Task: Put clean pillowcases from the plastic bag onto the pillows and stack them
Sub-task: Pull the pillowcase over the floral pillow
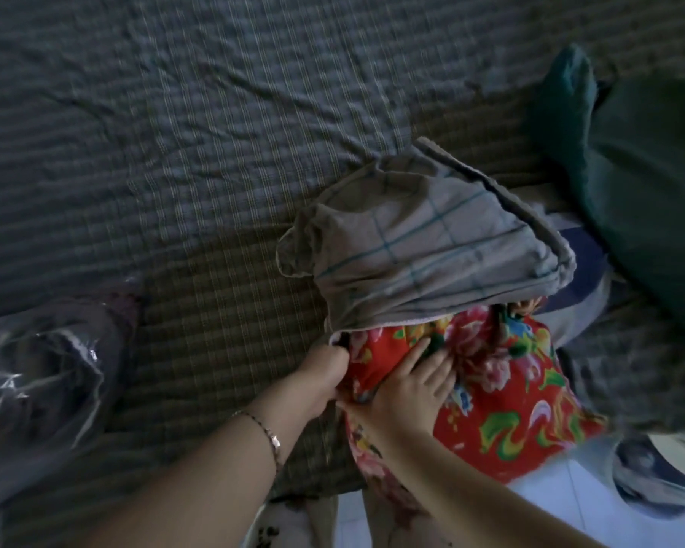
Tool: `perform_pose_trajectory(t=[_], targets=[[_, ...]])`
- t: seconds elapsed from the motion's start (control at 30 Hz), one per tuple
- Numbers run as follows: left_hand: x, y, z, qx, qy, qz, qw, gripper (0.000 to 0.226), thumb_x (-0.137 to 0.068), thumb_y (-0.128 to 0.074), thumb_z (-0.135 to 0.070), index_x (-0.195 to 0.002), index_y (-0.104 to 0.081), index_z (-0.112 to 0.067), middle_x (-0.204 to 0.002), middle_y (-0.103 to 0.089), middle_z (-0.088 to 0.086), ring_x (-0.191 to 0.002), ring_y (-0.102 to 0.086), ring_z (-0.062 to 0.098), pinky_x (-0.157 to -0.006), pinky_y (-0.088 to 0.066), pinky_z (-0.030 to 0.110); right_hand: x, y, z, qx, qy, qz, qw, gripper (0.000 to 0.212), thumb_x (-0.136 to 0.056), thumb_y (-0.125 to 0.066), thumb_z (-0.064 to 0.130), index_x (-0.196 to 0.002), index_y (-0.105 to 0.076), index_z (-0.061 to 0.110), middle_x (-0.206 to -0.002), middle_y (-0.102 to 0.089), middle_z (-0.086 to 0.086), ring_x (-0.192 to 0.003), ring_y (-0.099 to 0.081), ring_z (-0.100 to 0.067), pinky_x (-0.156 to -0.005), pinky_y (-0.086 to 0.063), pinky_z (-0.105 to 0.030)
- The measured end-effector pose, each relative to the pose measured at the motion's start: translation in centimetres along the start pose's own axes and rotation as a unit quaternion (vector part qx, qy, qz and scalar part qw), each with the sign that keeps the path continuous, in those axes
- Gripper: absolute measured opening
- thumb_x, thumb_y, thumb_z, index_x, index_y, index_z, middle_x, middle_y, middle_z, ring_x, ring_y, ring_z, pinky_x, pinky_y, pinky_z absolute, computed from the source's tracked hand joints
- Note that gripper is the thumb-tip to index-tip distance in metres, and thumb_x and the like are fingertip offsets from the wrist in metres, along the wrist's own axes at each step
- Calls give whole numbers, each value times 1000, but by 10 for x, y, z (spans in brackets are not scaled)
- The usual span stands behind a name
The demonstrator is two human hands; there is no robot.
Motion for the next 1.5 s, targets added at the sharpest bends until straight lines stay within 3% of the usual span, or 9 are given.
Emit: perform_pose_trajectory(t=[0.17,0.3,0.43,0.6,0.83,1.0,1.17,1.3,1.5], targets=[[4,-6,-8,-33,-29,61,997,42,-90,-29,5,-107,-50,-26,-87,-62,6,-73,-62,20,-71,-54,36,-17,23,-14,-120,39,-99,987,81,-72,-69,43,-136,-32,9,-123,-51,-11,-114,-49,-28,-92,-40,-35],[13,11,-19,-139,-135,1,981,25,-92,-42,-6,-91,-62,-21,-80,-65,5,-80,-63,26,-72,-50,28,-7,52,-37,-346,4,-1,938,26,-74,-71,13,-98,-62,11,-79,-66,4,-71,-63,-15,-62,-51,-29],[36,36,-51,-28,-262,-107,959,20,-97,-43,-9,-88,-55,-21,-74,-54,-10,-66,-48,2,-44,-35,1,16,93,-49,-472,-21,90,877,13,-74,-67,-4,-84,-64,2,-69,-65,-10,-65,-62,-25,-63,-50,-32],[68,55,-83,-30,-373,-186,908,20,-92,-44,2,-96,-56,-13,-81,-56,-7,-72,-51,4,-53,-40,4,53,142,-41,-522,-19,183,833,14,-80,-57,-5,-84,-65,4,-84,-71,-21,-79,-67,-38,-80,-54,-48],[91,63,-63,-143,-378,-88,911,25,-96,-42,-4,-90,-62,-19,-79,-60,-9,-72,-56,4,-57,-42,7,81,135,-35,-516,-41,225,825,15,-84,-54,-5,-88,-63,7,-74,-71,-18,-69,-68,-34,-62,-54,-40],[147,33,-54,-438,-548,-63,710,31,-92,-42,-37,-78,-53,-13,-67,-58,6,-61,-59,23,-52,-35,27,84,125,-40,-425,-14,200,883,16,-74,-62,-8,-88,-64,0,-78,-70,-20,-74,-68,-35,-76,-56,-48],[201,-2,-61,-313,-604,14,733,26,-90,-47,-40,-75,-51,-20,-59,-57,-3,-55,-57,9,-51,-41,25,93,110,-2,-286,149,180,929,8,-70,-66,2,-76,-62,6,-73,-66,-8,-70,-62,-13,-70,-53,-30],[194,-2,-34,-331,-587,123,728,18,-89,-53,-34,-75,-50,-22,-64,-45,-15,-60,-48,-5,-59,-32,9,99,85,9,-231,250,153,928,37,-80,-66,14,-116,-55,18,-104,-61,6,-96,-57,-6,-84,-44,-18],[147,22,-20,-298,-461,96,830,35,-81,-53,-43,-60,-51,-15,-64,-46,-8,-61,-48,5,-59,-35,18,50,69,-31,-383,90,114,912,49,-81,-71,29,-119,-40,20,-82,-65,2,-63,-65,-12,-57,-53,-25]])
Point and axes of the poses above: each hand's wrist, its own x-axis away from the middle knuckle, its own y-axis out of the back of the hand, z = x × y, the point moved 7 cm from there along -x, towards the middle knuckle
